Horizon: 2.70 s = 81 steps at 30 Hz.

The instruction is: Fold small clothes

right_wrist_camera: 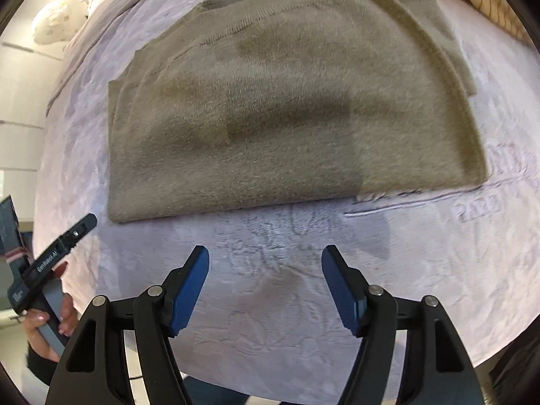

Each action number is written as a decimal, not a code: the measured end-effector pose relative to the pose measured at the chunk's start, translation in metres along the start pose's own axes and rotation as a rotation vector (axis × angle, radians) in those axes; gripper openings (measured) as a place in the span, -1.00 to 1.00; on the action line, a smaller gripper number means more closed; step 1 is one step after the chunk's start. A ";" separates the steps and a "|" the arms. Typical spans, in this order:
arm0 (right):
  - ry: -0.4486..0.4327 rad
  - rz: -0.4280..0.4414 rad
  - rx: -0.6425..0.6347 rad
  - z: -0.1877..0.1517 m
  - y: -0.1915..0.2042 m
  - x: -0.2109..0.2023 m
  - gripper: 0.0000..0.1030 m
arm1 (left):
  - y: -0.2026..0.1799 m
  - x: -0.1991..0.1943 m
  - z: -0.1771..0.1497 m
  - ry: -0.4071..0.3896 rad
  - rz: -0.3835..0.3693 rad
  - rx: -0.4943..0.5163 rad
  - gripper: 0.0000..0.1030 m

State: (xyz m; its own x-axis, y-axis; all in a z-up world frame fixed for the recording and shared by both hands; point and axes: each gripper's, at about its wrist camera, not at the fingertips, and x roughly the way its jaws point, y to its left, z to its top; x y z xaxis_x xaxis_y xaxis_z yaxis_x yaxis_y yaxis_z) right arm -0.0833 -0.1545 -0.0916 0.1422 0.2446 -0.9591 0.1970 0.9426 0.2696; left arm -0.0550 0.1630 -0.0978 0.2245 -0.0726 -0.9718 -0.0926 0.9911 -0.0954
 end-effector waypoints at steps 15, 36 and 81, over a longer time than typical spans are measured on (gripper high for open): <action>0.038 0.107 0.048 -0.001 0.022 0.025 0.41 | 0.018 0.017 -0.001 0.046 -0.010 -0.077 1.00; -0.008 0.511 0.226 0.017 0.021 0.072 0.41 | -0.003 0.026 0.007 -0.082 -0.185 -0.036 1.00; -0.081 0.929 0.282 0.049 0.039 0.081 -0.83 | -0.016 0.058 0.055 0.034 -0.498 -0.210 1.00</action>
State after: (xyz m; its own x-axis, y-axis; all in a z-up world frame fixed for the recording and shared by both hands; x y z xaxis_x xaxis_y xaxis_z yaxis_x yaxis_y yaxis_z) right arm -0.0164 -0.1092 -0.1545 0.4224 0.8369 -0.3482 0.1963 0.2905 0.9365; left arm 0.0127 0.1490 -0.1408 0.2598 -0.5351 -0.8039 -0.1752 0.7925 -0.5841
